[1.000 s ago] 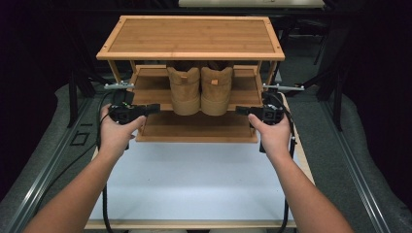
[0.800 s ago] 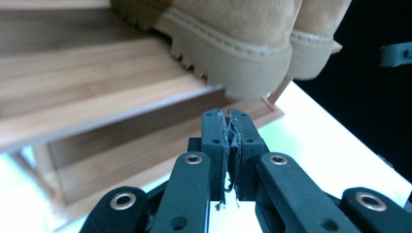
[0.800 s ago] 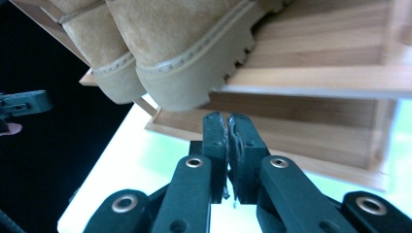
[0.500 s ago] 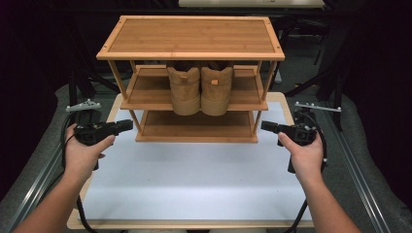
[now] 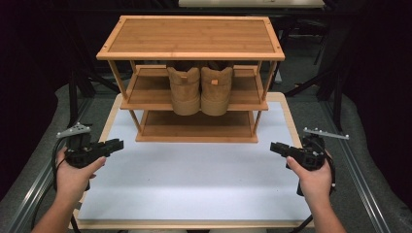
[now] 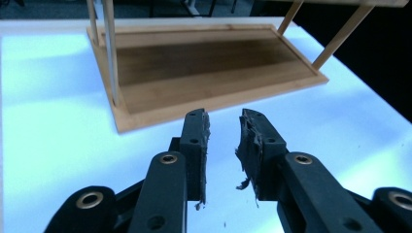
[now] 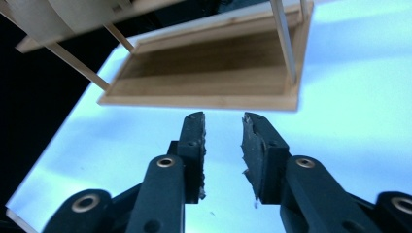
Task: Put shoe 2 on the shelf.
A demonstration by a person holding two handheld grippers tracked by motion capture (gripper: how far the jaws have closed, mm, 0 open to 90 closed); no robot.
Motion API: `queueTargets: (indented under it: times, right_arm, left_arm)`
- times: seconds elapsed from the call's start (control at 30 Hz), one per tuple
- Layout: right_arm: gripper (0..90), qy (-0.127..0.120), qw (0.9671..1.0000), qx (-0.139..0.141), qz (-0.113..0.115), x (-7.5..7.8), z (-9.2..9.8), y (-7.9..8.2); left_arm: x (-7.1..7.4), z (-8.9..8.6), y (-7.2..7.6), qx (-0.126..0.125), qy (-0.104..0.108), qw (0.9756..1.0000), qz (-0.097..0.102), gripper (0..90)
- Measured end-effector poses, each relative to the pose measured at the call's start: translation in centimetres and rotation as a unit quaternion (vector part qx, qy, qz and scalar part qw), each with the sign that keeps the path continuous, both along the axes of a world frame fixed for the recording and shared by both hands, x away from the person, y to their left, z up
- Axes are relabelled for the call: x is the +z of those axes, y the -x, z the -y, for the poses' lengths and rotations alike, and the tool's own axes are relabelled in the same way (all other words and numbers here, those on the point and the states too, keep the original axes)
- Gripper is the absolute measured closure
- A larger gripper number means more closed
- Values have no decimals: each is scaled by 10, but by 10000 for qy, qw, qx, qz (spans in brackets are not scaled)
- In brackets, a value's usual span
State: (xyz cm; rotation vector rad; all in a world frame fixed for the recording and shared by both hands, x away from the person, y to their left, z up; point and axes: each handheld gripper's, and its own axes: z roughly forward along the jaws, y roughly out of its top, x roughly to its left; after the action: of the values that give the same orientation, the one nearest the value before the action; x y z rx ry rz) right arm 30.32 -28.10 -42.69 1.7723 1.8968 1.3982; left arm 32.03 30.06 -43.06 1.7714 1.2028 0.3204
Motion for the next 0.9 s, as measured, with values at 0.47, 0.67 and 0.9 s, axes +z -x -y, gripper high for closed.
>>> queueTargets:
  times: [0.47,0.67,0.9]
  right_arm:
    - [536,596,9974,-400,-53,-74,1,23]
    - [512,565,9969,-501,-220,-100,-1,17]
    - [486,672,9948,-769,29,-119,-7,16]
  left_arm:
    - [-71,6,9,40,-323,9995,-52,515]
    - [-101,9,2,59,-368,9989,-279,498]
    - [-115,7,2,82,-417,9983,-388,477]
